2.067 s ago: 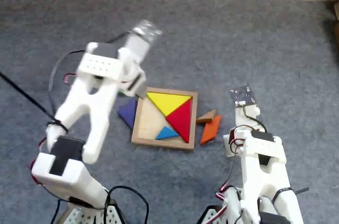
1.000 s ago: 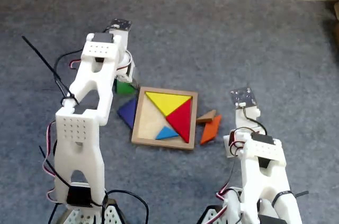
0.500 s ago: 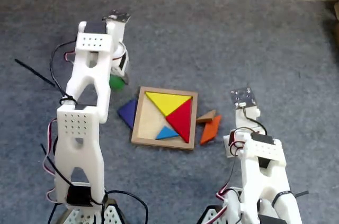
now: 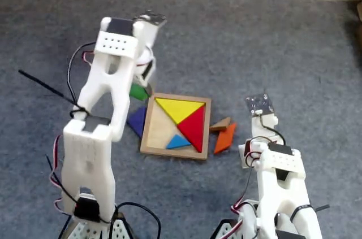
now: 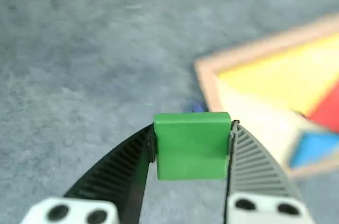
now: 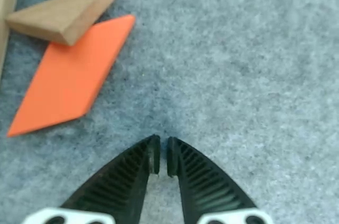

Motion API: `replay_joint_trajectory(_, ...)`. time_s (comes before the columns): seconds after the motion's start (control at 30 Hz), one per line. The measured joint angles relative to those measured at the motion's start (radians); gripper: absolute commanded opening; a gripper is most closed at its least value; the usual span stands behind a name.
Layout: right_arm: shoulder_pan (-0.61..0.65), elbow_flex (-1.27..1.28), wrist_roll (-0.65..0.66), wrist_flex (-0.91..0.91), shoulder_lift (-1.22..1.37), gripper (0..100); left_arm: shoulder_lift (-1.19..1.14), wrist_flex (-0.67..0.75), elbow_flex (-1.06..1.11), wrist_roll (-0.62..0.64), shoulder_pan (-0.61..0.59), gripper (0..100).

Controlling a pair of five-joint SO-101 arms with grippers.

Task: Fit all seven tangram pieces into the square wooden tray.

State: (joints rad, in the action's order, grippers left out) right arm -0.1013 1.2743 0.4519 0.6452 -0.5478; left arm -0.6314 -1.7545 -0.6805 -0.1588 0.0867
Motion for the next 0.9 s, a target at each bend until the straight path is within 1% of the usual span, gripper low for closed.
replay_joint_trajectory(0.13,0.000,0.000,0.000,0.000,0.000,4.8,0.198,0.000,0.226,-0.028,0.077,15)
replay_joint_trajectory(0.2,0.000,0.000,0.000,0.000,0.000,4.8,0.273,0.026,0.344,-0.046,0.109,15)
replay_joint_trajectory(0.3,0.000,0.000,0.000,0.000,0.000,4.8,0.345,0.130,0.519,-0.064,0.140,15)
replay_joint_trajectory(0.47,0.000,0.000,0.000,0.000,0.000,4.8,0.364,0.310,0.747,-0.101,0.152,15)
replay_joint_trajectory(0.57,0.000,0.000,0.000,0.000,0.000,4.8,0.364,0.374,0.816,-0.107,0.161,16)
replay_joint_trajectory(0.77,0.000,0.000,0.000,0.000,0.000,4.8,0.368,0.420,0.864,-0.104,0.226,31)
replay_joint_trajectory(0.83,0.000,0.000,0.000,0.000,0.000,4.8,0.371,0.420,0.864,-0.063,0.241,33)
replay_joint_trajectory(0.9,0.000,0.000,0.000,0.000,0.000,4.8,0.377,0.420,0.862,-0.028,0.239,33)
